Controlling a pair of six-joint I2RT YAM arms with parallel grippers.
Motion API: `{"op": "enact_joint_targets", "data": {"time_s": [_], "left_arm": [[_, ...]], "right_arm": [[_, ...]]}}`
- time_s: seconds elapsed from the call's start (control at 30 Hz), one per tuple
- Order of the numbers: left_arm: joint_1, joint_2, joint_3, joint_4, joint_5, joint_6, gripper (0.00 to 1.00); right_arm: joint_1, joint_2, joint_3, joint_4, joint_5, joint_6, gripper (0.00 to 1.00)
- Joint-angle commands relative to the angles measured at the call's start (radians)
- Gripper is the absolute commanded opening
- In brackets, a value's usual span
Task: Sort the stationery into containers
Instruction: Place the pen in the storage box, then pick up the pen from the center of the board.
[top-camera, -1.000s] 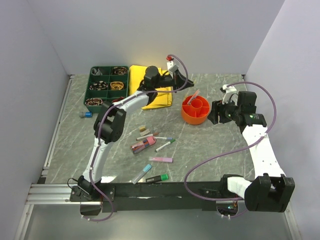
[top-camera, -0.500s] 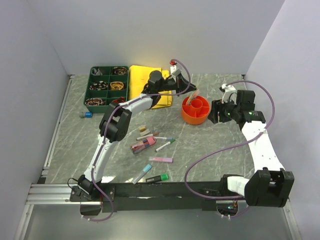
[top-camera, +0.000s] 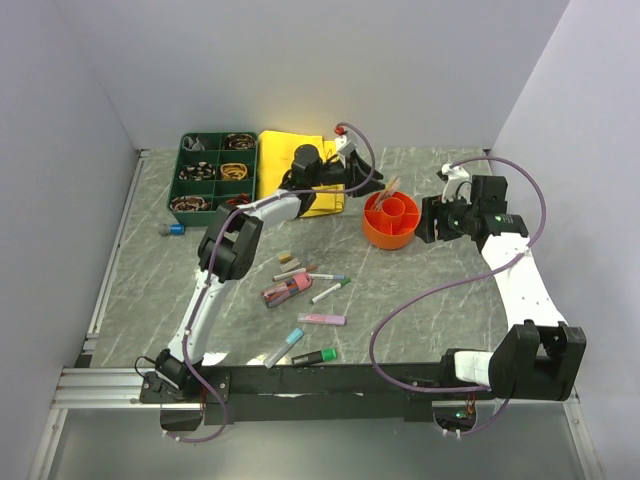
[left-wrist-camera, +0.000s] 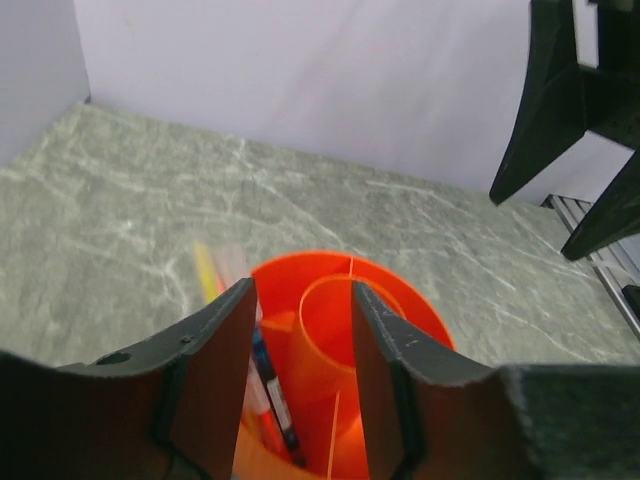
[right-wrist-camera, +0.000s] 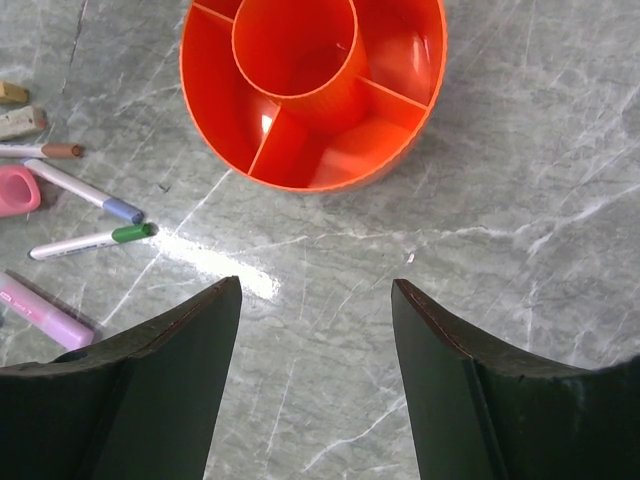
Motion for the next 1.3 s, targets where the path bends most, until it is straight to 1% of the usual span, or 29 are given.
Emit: {"op": "enact_joint_targets", "data": {"time_s": [0.0, 0.1, 0.13, 0.17, 0.2, 0.23, 0.27, 0.3, 0.33, 0.37, 0.4, 0.43, 0.5, 0.53, 0.57, 0.6, 0.63, 0.73, 0.83, 0.93, 1.27], "left_arm": [[0.027, -0.122, -0.053, 0.045, 0.034, -0.006, 0.49], [0.053, -0.234, -0.145, -0.027, 0.034, 0.043, 0.53], [0.061, -0.305, -0.211, -0.058, 0.036, 0.093, 0.53], [0.067, -0.344, -0.246, -0.105, 0.042, 0.129, 0.54], [0.078, -0.384, -0.284, -0.215, 0.04, 0.22, 0.55], [0.081, -0.468, -0.323, -0.292, 0.039, 0.279, 0.56], [0.084, -0.51, -0.392, -0.37, 0.019, 0.345, 0.57], [0.084, -0.55, -0.42, -0.564, -0.002, 0.494, 0.58], [0.084, -0.618, -0.453, -0.66, -0.022, 0.558, 0.59], [0.084, -0.648, -0.464, -0.75, -0.036, 0.619, 0.6], [0.084, -0.673, -0.476, -0.862, -0.076, 0.731, 0.6], [0.082, -0.712, -0.498, -1.009, -0.106, 0.768, 0.6], [0.081, -0.739, -0.524, -1.119, -0.2, 0.813, 0.62], [0.079, -0.745, -0.53, -1.221, -0.229, 0.832, 0.62], [0.076, -0.739, -0.533, -1.26, -0.258, 0.848, 0.61], [0.064, -0.731, -0.533, -1.288, -0.301, 0.859, 0.6], [0.056, -0.707, -0.533, -1.312, -0.385, 0.858, 0.6], [0.027, -0.633, -0.501, -1.388, -0.502, 0.858, 0.58], [0.015, -0.581, -0.484, -1.389, -0.553, 0.835, 0.57], [0.004, -0.556, -0.489, -1.351, -0.575, 0.816, 0.57], [-0.037, -0.516, -0.504, -1.354, -0.59, 0.821, 0.55]], "right_arm": [[0.004, 0.009, 0.069, 0.036, -0.006, 0.013, 0.7], [0.005, 0.017, 0.083, 0.043, -0.016, 0.02, 0.7], [0.005, 0.02, 0.089, 0.051, -0.018, 0.02, 0.7], [0.004, 0.021, 0.091, 0.056, -0.021, 0.027, 0.7], [0.005, 0.026, 0.098, 0.059, -0.029, 0.027, 0.7], [0.007, 0.029, 0.102, 0.063, -0.033, 0.028, 0.7], [0.007, 0.031, 0.105, 0.063, -0.038, 0.027, 0.7], [0.01, 0.034, 0.112, 0.065, -0.039, 0.025, 0.7], [0.013, 0.032, 0.114, 0.065, -0.042, 0.022, 0.7], [0.016, 0.034, 0.115, 0.062, -0.046, 0.016, 0.7], [0.019, 0.031, 0.111, 0.063, -0.046, 0.014, 0.7], [0.022, 0.028, 0.108, 0.065, -0.047, 0.013, 0.7], [0.027, 0.018, 0.086, 0.074, -0.05, 0.014, 0.7], [0.031, 0.015, 0.077, 0.079, -0.049, 0.017, 0.7], [0.036, 0.009, 0.069, 0.082, -0.055, 0.022, 0.7], [0.039, 0.0, 0.056, 0.085, -0.056, 0.025, 0.7], [0.045, -0.003, 0.051, 0.086, -0.056, 0.025, 0.7], [0.048, -0.014, 0.042, 0.079, -0.058, 0.025, 0.7], [0.051, -0.017, 0.045, 0.07, -0.056, 0.019, 0.7], [0.051, -0.022, 0.043, 0.066, -0.053, 0.014, 0.7], [0.051, -0.063, 0.0, 0.053, -0.049, -0.006, 0.7]]}}
